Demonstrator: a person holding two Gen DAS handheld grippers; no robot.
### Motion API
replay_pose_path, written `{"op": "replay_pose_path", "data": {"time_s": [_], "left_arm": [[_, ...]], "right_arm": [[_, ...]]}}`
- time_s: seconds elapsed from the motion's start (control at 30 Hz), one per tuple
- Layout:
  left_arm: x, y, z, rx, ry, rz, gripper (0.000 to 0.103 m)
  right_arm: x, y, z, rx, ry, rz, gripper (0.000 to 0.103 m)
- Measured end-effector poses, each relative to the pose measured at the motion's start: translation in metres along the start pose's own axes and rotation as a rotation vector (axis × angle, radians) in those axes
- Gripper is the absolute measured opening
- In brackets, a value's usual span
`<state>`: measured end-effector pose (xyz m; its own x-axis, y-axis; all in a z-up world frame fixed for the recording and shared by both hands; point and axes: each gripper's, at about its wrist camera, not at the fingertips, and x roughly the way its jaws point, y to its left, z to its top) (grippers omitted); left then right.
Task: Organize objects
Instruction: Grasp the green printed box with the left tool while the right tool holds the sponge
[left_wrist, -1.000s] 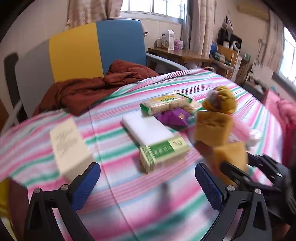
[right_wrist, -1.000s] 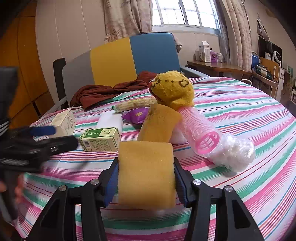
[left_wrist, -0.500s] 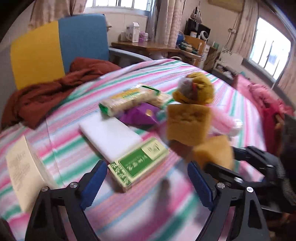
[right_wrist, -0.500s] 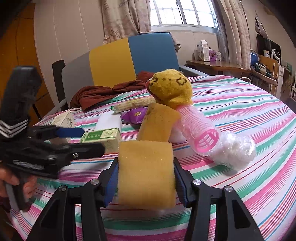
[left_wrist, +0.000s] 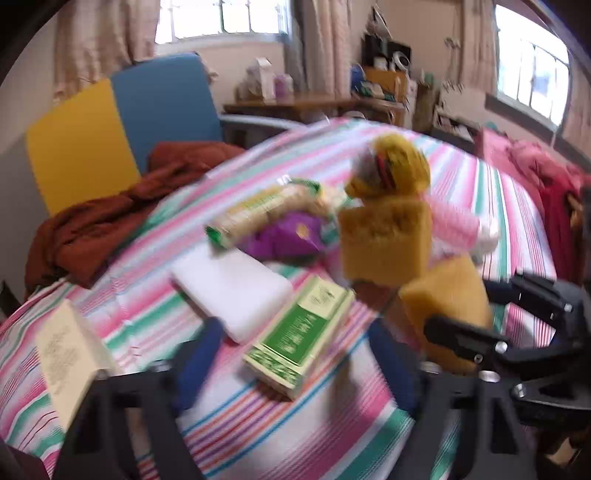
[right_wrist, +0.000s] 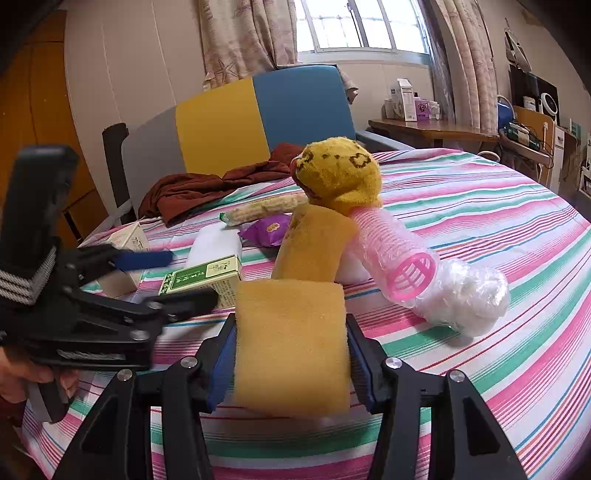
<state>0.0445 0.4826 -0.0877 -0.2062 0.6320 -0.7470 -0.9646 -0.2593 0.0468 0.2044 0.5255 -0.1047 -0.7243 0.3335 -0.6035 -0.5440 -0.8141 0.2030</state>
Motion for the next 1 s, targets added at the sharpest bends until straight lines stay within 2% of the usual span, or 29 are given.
{"op": "replay_pose_path", "data": {"time_s": [0.03, 0.07, 0.2, 0.3, 0.5, 0.7, 0.87, 1.0], "left_arm": [[0.005, -0.001, 0.000, 0.003, 0.016, 0.001, 0.045], [0.007, -0.001, 0.000, 0.001, 0.027, -0.002, 0.040], [0.006, 0.002, -0.006, -0.019, 0.021, -0.019, 0.034], [0.002, 0.003, -0.011, -0.034, 0.012, -0.020, 0.033], [-0.009, 0.002, -0.020, -0.058, -0.007, 0.026, 0.033], [-0.027, 0.007, -0.031, -0.117, -0.059, 0.073, 0.033], [-0.049, 0.015, -0.046, -0.193, -0.120, 0.101, 0.033], [-0.065, 0.019, -0.059, -0.247, -0.152, 0.107, 0.033]], "right_arm": [[0.000, 0.000, 0.000, 0.000, 0.000, 0.001, 0.054], [0.000, 0.000, 0.000, 0.000, 0.000, 0.001, 0.054], [0.000, 0.000, 0.000, 0.000, 0.000, 0.001, 0.054], [0.000, 0.000, 0.000, -0.002, -0.001, -0.001, 0.054], [0.000, 0.003, -0.001, -0.016, -0.002, -0.018, 0.054], [-0.005, 0.014, 0.000, -0.048, -0.005, -0.062, 0.053], [-0.010, 0.020, -0.002, 0.027, 0.025, -0.014, 0.053], [-0.017, 0.041, -0.002, 0.002, 0.032, 0.012, 0.053]]}}
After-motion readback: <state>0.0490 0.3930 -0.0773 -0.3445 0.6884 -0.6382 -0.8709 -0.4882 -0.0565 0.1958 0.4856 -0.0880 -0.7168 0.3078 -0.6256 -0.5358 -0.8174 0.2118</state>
